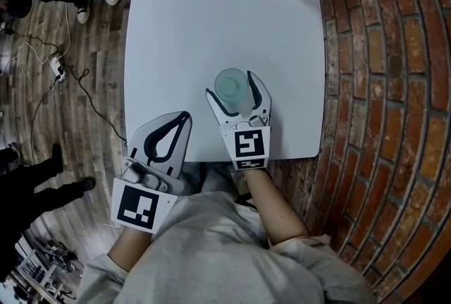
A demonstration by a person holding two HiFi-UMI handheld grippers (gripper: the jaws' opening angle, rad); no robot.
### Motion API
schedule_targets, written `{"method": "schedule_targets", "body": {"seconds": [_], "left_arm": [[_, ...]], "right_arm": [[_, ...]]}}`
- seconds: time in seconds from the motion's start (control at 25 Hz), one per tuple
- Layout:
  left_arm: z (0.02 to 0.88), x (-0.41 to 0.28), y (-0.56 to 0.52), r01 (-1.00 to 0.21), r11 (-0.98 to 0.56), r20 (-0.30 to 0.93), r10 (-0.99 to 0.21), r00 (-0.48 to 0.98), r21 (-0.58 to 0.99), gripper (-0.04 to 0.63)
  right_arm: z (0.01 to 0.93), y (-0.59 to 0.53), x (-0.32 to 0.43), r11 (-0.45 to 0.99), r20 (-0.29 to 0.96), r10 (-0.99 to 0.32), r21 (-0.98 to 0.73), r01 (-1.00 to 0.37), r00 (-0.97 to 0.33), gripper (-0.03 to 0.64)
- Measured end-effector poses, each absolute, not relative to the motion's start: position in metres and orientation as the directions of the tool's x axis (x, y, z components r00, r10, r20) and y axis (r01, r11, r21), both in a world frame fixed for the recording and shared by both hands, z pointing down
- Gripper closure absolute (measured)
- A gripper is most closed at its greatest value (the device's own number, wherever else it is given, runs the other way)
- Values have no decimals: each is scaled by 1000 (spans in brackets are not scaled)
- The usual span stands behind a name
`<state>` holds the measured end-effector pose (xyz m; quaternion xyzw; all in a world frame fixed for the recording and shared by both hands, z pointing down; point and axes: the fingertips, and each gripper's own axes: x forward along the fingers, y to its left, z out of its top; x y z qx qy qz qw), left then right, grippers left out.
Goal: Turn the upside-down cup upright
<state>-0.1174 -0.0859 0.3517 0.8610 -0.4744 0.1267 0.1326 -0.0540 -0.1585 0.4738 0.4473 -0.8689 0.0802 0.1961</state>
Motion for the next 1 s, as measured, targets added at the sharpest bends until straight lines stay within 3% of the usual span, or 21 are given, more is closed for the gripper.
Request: {"method": "schedule_targets", "body": {"seconds": [1.0], "left_arm": [[350,-116,-84,-845,-523,335,-781,528,112,584]], "right_arm": [[454,-155,-55,605,347,-756,47,-795,-555,238]]}}
